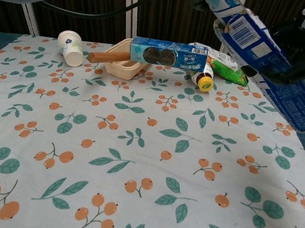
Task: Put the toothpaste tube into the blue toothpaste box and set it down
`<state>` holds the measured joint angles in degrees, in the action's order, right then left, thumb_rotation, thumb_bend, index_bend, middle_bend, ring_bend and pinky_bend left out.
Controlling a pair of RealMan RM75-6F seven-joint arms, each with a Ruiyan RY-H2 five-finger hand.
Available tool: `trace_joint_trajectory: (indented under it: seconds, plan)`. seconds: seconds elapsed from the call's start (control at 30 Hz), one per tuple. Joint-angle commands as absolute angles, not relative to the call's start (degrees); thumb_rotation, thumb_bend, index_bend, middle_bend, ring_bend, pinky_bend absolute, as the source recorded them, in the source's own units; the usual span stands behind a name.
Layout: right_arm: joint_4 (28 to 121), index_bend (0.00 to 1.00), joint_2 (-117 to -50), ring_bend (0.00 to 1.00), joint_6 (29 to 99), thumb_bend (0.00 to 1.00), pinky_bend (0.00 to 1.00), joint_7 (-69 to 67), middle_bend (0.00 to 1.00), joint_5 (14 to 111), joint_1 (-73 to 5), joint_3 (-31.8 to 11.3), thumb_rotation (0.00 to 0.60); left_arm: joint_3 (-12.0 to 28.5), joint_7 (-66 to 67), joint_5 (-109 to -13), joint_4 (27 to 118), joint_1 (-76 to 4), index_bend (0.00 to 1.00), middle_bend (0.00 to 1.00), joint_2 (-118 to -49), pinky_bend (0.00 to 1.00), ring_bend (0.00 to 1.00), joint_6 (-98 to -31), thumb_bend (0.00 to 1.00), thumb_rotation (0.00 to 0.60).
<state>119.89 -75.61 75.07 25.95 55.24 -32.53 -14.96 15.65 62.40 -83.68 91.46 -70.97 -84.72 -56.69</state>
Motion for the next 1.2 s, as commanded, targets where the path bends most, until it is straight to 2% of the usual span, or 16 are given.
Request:
trace_joint_trajectory:
  seconds: [0.03, 0.1, 0.2, 0.23, 0.33, 0.5, 0.87, 1.03, 1.2]
  plan:
    - [120.99, 0.42, -74.92, 0.43, 75.25, 0.46, 0.40, 24.24, 0.47, 54.25, -32.00, -15.84, 0.600, 15.60, 61.74, -85.85, 90.60, -72.45, 0.64, 0.63, -85.64, 0.65, 0.59, -56.41, 0.44, 0.600]
    - [121.72, 0.42, -74.37, 0.43, 75.42, 0.46, 0.40, 22.88, 0.47, 53.69, -31.59, -16.42, 0.600, 15.95, 61.65, -86.52, 90.27, -73.24, 0.57, 0.55, -86.00, 0.56, 0.51, -56.11, 0.38, 0.600]
    - [122.51, 0.42, -73.22, 0.43, 75.53, 0.46, 0.40, 21.08, 0.47, 53.26, -31.02, -17.16, 0.600, 16.60, 62.25, -87.07, 90.35, -73.79, 0.41, 0.38, -85.91, 0.42, 0.35, -56.31, 0.18, 0.600]
    - [122.62, 0.42, -72.77, 0.43, 75.66, 0.46, 0.40, 20.37, 0.47, 53.32, -30.79, -17.47, 0.600, 17.03, 62.66, -87.11, 90.49, -73.88, 0.37, 0.33, -85.89, 0.40, 0.30, -56.69, 0.12, 0.600]
    - [122.78, 0.42, -72.13, 0.43, 75.95, 0.46, 0.41, 18.42, 0.47, 53.33, -30.26, -18.23, 0.600, 18.24, 63.38, -87.09, 90.66, -74.02, 0.29, 0.25, -86.24, 0.36, 0.23, -58.04, 0.03, 0.600]
    - [122.82, 0.42, -71.91, 0.43, 76.42, 0.46, 0.42, 14.37, 0.47, 52.94, -29.05, -19.09, 0.600, 20.56, 63.73, -87.66, 91.01, -74.15, 0.23, 0.22, -86.96, 0.35, 0.21, -61.31, 0.01, 0.600]
    - [121.70, 0.42, -73.30, 0.43, 77.89, 0.46, 0.42, 7.68, 0.47, 54.18, -27.12, -19.96, 0.600, 24.57, 61.33, -87.12, 93.80, -74.37, 0.23, 0.22, -86.53, 0.35, 0.21, -64.99, 0.01, 0.600]
    - [120.90, 0.42, -73.59, 0.43, 78.92, 0.46, 0.42, 4.52, 0.47, 54.71, -25.97, -20.68, 0.600, 23.40, 59.38, -88.44, 97.72, -71.48, 0.23, 0.22, -83.84, 0.35, 0.21, -67.60, 0.01, 0.600]
    - [120.47, 0.42, -73.48, 0.43, 79.08, 0.47, 0.42, 0.12, 0.47, 53.95, -24.51, -21.62, 0.600, 20.12, 56.72, -89.70, 102.52, -65.56, 0.23, 0.22, -79.48, 0.35, 0.21, -71.60, 0.01, 0.600]
